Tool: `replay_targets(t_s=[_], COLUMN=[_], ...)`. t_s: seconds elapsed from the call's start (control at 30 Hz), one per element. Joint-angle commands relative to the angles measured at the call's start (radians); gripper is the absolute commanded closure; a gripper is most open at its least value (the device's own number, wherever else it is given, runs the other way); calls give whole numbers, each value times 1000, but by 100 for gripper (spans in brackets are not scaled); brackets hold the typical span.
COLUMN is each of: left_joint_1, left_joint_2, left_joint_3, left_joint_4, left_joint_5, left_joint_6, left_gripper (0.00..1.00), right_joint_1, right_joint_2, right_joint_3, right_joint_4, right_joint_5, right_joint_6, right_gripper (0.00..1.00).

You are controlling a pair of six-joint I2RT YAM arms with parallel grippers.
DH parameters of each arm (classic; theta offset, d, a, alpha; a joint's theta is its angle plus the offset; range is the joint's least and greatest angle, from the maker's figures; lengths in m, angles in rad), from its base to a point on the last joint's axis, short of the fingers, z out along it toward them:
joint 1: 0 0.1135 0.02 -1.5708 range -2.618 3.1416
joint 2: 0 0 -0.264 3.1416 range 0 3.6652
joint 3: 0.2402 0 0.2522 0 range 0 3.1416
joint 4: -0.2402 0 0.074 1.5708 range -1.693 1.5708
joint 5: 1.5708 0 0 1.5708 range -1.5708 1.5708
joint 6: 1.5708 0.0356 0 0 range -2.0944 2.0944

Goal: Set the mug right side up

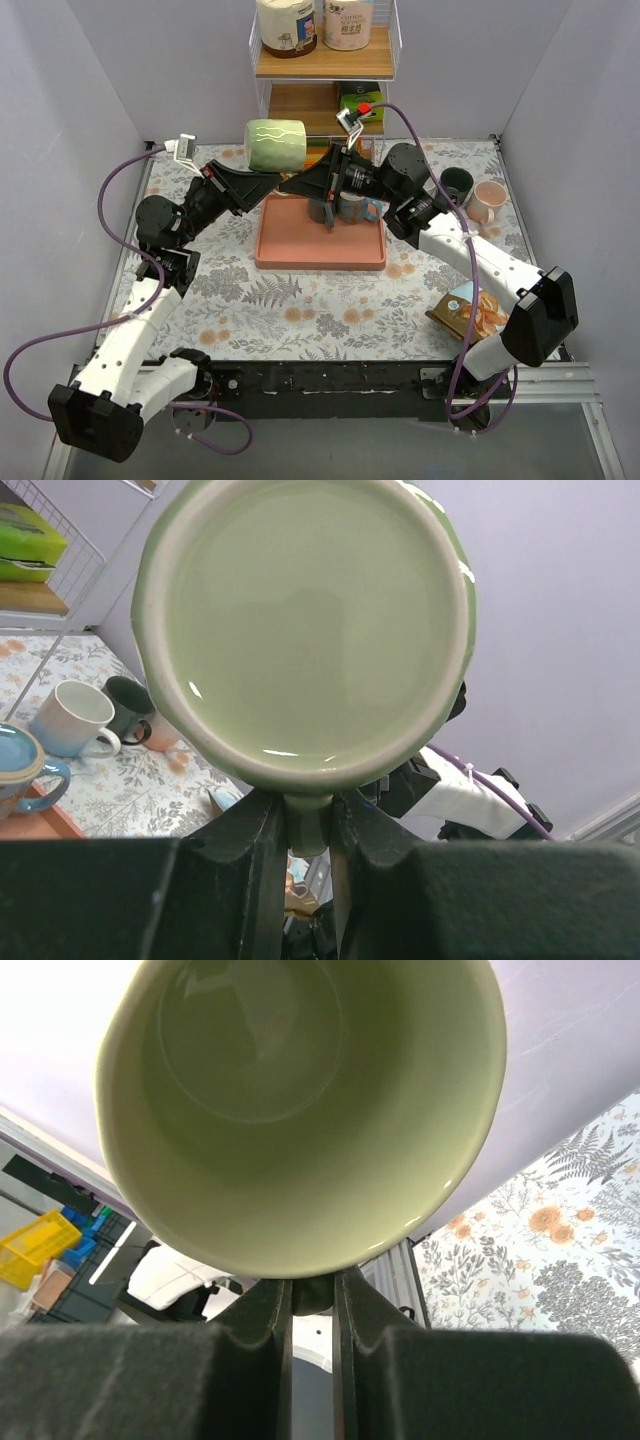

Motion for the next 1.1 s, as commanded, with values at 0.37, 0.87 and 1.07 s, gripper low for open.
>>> replay_targets(t_s=[0.37, 0.87, 1.07], left_joint_1=[-18, -17, -18], left_joint_2=[-76, -196, -268], left_joint_3=[-5, 260, 319], left_joint_4=[-111, -1031, -1255], left_joint_5=[-61, -810, -1079], left_joint_6=[92, 237, 214], left_gripper=[51, 2, 2], right_joint_1=[29, 87, 156], right_joint_2=[6, 174, 287], right_joint_3=[17, 315, 447], right_joint_4=[125, -329, -516], right_joint_5=[119, 252, 396], right_joint_6=[103, -216, -355], right_gripper=[99, 99, 99])
